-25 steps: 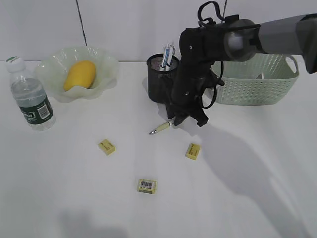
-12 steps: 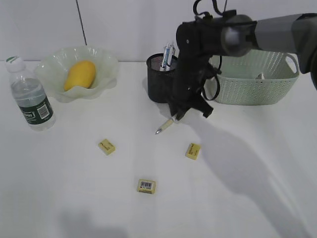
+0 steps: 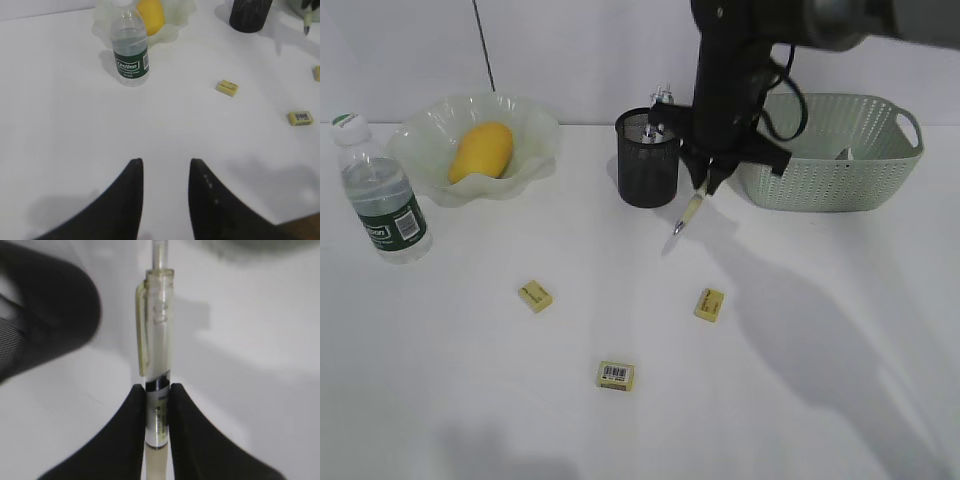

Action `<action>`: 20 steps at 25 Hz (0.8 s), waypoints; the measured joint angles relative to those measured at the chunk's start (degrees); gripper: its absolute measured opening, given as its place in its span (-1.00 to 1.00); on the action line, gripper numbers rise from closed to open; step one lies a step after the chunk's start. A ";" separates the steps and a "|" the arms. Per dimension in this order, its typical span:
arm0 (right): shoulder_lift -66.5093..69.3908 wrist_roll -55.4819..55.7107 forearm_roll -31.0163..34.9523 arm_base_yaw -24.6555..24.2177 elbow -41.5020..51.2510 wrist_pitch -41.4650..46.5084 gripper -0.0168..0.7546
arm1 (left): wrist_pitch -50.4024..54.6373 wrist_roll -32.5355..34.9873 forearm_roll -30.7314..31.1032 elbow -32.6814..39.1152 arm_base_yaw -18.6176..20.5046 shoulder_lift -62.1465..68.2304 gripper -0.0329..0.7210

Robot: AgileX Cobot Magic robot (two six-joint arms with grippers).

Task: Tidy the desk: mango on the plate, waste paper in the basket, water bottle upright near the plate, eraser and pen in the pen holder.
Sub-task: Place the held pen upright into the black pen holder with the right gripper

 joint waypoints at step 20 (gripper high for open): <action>-8.27 -24.55 -14.29 0.00 0.00 -41.05 -0.63 | 0.00 0.00 0.00 0.00 0.00 0.00 -0.28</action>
